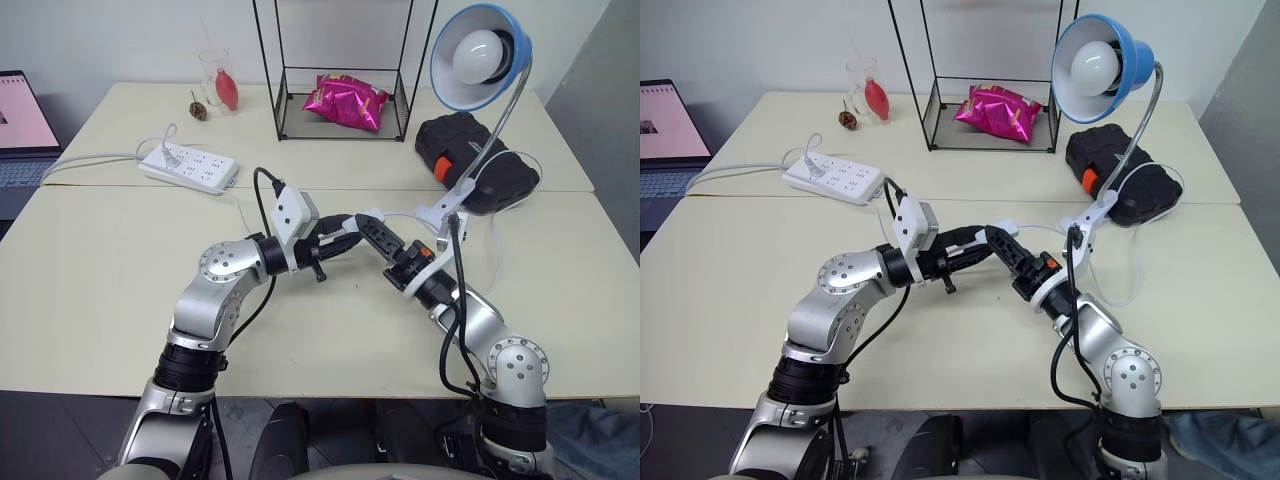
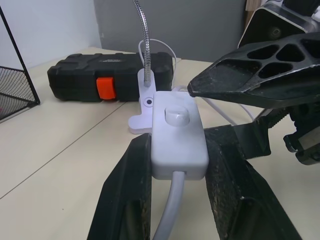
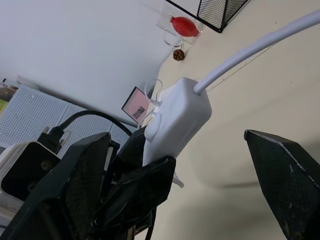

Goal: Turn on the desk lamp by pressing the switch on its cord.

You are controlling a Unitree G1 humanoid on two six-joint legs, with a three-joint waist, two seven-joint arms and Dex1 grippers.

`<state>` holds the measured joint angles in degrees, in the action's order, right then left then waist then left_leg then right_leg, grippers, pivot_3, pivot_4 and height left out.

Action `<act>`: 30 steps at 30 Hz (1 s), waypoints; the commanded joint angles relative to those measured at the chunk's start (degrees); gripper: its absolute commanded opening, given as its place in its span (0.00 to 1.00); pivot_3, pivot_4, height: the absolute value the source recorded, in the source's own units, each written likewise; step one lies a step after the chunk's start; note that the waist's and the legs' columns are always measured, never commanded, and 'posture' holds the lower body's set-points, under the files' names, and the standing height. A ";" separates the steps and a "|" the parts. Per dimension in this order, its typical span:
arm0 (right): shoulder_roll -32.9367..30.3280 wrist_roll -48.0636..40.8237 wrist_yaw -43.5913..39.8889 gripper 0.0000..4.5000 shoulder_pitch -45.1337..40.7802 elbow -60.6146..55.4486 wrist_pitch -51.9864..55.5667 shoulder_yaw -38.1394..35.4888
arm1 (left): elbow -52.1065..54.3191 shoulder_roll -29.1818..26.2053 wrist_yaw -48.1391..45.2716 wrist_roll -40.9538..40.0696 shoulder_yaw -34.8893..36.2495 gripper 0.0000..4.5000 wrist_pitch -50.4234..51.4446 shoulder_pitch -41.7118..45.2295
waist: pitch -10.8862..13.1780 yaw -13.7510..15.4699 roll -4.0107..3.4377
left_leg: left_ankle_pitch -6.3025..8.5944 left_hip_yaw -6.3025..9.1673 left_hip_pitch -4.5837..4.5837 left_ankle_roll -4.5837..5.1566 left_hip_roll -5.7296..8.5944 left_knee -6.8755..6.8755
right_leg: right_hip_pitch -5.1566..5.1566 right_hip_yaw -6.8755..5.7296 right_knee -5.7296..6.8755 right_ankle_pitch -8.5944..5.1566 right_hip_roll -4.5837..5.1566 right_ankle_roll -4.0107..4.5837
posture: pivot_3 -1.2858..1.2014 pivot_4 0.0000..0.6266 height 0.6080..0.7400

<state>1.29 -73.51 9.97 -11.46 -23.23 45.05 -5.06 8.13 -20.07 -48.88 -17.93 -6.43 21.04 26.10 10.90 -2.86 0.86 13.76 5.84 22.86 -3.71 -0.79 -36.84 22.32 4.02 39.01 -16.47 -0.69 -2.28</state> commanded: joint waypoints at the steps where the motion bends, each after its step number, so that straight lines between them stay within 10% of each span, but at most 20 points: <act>1: 0.71 -2.28 0.07 1.00 -1.01 -0.63 -1.28 -0.24 | 2.73 -0.18 0.21 -1.16 0.09 0.25 -0.10 0.93 | 0.00 0.01 0.00 | 0.00 0.00 0.00 0.00 0.00 0.00 | 0.00 0.00 0.00 0.00 0.00 0.00 | 0.52 0.24 1.00; 9: 0.79 -2.84 -0.10 1.00 -1.25 -0.08 -1.87 0.15 | 2.85 -0.41 0.09 -0.95 0.11 0.25 -0.41 0.32 | 0.00 -0.01 0.00 | 0.00 0.00 0.00 0.00 0.00 0.01 | 0.00 0.00 -0.01 0.00 0.00 -0.01 | 0.52 0.24 1.00; 26: 0.21 -2.89 0.05 0.19 -0.99 0.04 -0.98 2.50 | 2.61 -0.42 0.10 -0.86 -0.24 0.25 -0.58 0.72 | 0.01 -0.03 -0.01 | 0.00 -0.01 0.01 0.00 0.00 0.04 | 0.02 0.01 -0.02 -0.01 0.00 -0.01 | 0.52 0.24 1.00; 30: 0.40 -3.29 0.23 0.13 -0.90 0.08 -1.23 2.50 | 2.98 -0.57 0.20 -0.90 -0.23 0.25 -0.45 0.51 | 0.01 -0.03 -0.01 | 0.00 -0.01 0.01 0.00 0.00 0.04 | 0.02 0.01 -0.03 -0.01 0.00 -0.01 | 0.52 0.24 1.00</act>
<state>1.42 -76.10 10.04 -12.11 -22.22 44.17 -3.17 8.43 -20.66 -48.86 -17.82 -6.71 21.14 25.78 10.91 -2.89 0.85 13.76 5.83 22.87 -3.71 -0.80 -36.81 22.34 4.04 38.98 -16.48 -0.69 -2.29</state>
